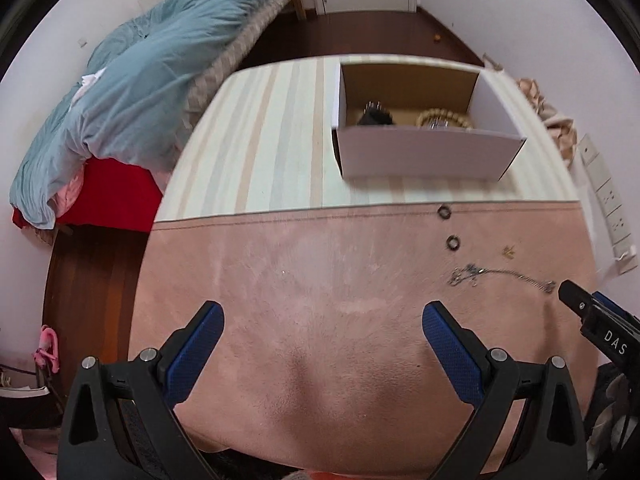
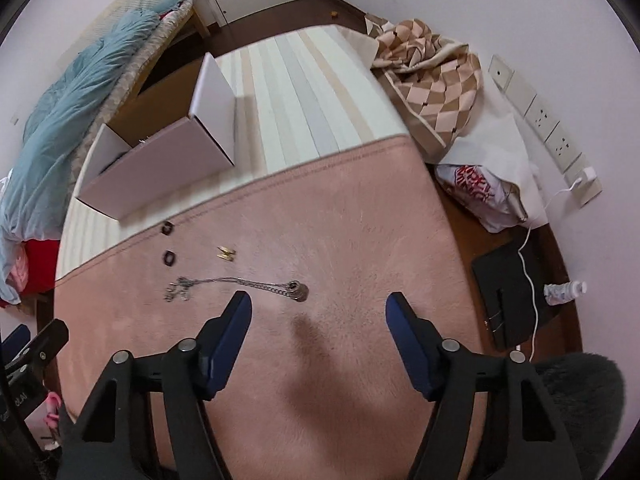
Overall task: Organize jewelry
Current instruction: 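Grasp the pendant chain by its pendant with the right gripper, then grasp a black ring with the left gripper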
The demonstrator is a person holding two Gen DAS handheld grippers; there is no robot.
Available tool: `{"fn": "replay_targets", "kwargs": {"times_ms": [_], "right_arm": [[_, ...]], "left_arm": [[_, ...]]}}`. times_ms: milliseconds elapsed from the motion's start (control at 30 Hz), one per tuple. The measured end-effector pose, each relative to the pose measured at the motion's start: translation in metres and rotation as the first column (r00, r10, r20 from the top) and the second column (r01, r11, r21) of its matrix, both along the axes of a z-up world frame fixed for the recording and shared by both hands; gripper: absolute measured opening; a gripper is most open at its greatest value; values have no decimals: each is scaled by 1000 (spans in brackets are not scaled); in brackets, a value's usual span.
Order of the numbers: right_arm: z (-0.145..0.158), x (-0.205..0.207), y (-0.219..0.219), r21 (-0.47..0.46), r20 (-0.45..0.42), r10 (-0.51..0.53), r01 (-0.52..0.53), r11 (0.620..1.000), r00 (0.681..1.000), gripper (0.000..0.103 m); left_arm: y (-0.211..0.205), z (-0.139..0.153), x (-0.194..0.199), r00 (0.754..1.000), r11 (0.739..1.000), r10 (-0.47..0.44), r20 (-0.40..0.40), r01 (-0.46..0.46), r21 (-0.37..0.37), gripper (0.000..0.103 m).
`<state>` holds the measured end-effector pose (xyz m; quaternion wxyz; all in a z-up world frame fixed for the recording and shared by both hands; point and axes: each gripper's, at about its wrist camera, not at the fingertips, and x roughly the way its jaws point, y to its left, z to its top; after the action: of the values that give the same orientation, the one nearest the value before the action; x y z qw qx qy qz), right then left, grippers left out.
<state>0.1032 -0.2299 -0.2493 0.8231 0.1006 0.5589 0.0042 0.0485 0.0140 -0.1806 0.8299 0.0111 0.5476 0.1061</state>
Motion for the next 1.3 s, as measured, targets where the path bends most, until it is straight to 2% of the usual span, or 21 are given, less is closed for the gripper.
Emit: {"fn": "replay_targets", "kwargs": {"times_ms": [200,267,333,400,667,867,1000,1033,1067,1100,1167,1233,1300], "right_arm": [[-15,7,21,-69,8,55,-54,996,998,40],[-14,9,26,-96,27,74,-71,993,997,39],[-14,8,31,-124,41,93,-87,988,995,32],[-15,9,33,-130,52,109,-101,986,993,10],[3,11,-8,8,103,-12,11,1000,995,10],[11,16,-22,11,116,-28,27,1000,993,10],[8,16,-26,10,106,-36,35,999,994,10],[7,16,-27,9,105,-39,38,999,994,10],[6,17,-28,9,103,-39,39,999,994,10],[6,17,-28,10,102,-40,40,999,994,10],[5,17,-29,7,101,-41,41,999,994,10],[6,18,-30,9,102,-45,44,999,994,10],[6,19,-31,6,104,-45,44,999,994,10]], "left_arm": [[-1,-14,7,999,1000,-1,-39,1,2,101],[-1,-17,9,999,1000,-4,-43,4,5,101],[-2,-18,11,999,1000,-9,-46,9,6,101],[-3,-18,15,999,1000,-12,-50,12,4,101],[-4,-27,32,997,999,-16,-70,13,-37,101],[-23,-40,52,994,986,-79,-76,66,-156,101],[-43,-47,64,988,976,-137,-69,123,-179,100],[-49,-49,67,986,975,-151,-66,138,-176,92],[-54,-52,70,984,974,-165,-68,151,-170,80],[-58,-54,71,981,972,-178,-75,164,-170,73],[-65,-60,75,976,970,-199,-91,183,-162,52],[-69,-62,76,973,967,-217,-80,203,-153,43],[-72,-60,78,970,964,-234,-66,223,-141,30]]}}
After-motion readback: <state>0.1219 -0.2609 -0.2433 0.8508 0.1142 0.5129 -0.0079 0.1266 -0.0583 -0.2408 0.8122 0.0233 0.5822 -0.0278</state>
